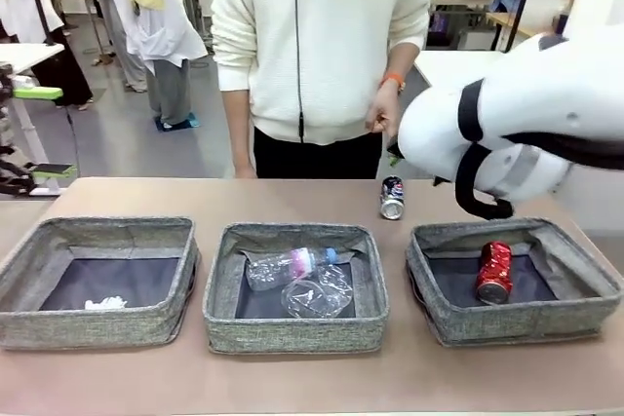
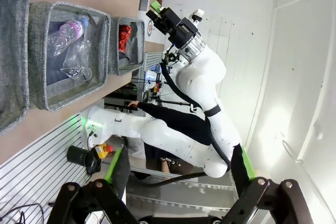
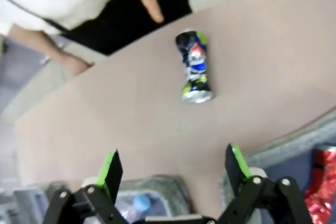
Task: Sort the waste into the appropriate baskets.
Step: Pick up the waste item pointed out by the person.
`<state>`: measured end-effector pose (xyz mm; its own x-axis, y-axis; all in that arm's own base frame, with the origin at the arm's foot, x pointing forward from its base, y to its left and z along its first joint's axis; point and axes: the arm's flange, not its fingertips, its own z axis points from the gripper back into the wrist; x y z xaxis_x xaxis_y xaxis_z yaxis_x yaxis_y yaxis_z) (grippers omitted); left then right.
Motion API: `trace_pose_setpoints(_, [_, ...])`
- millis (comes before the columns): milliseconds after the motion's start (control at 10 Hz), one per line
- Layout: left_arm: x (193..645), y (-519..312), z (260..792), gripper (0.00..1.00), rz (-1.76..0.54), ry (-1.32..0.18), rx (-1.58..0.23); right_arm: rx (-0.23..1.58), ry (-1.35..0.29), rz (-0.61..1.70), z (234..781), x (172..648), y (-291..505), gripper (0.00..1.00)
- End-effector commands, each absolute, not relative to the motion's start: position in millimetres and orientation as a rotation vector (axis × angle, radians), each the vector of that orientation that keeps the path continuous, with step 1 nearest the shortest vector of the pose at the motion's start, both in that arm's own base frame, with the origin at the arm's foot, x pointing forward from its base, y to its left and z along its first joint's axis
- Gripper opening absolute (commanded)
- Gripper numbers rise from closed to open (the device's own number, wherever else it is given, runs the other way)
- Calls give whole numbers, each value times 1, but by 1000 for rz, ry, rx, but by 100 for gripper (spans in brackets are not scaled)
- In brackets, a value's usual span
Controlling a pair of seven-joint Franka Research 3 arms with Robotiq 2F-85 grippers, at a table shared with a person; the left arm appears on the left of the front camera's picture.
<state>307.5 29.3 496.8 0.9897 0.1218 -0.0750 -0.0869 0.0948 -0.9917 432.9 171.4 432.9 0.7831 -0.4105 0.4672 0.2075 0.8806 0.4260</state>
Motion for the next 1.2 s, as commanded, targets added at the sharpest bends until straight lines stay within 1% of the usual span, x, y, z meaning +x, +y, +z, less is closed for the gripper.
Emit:
trace_pose_setpoints(0, [306, 27, 501, 100, 160, -33, -1490, 491, -561, -347, 447, 421, 167, 100])
trace_pose_setpoints(100, [306, 27, 501, 100, 160, -33, -1490, 491, -561, -347, 447, 421, 167, 100])
trace_pose_setpoints(200, [306, 27, 501, 100, 160, -33, -1490, 409, -563, -340, 437, 433, 174, 100])
trace_pose_setpoints(300, [306, 27, 501, 100, 160, -33, -1490, 423, -447, -286, 436, 452, 173, 100])
trace_pose_setpoints(400, [306, 27, 501, 100, 160, -33, -1490, 388, -343, -221, 435, 473, 171, 100])
trace_pose_setpoints(500, [306, 27, 501, 100, 160, -33, -1490, 322, -274, -193, 432, 495, 168, 100])
trace_pose_setpoints(600, [306, 27, 501, 100, 160, -33, -1490, 269, -251, -271, 428, 513, 166, 100])
trace_pose_setpoints(700, [306, 27, 501, 100, 160, -33, -1490, 264, -231, -349, 423, 533, 165, 100])
trace_pose_setpoints(900, [306, 27, 501, 100, 160, -33, -1490, 208, -184, -350, 395, 575, 168, 100])
trace_pose_setpoints(1100, [306, 27, 501, 100, 160, -33, -1490, 170, -130, -400, 365, 603, 172, 100])
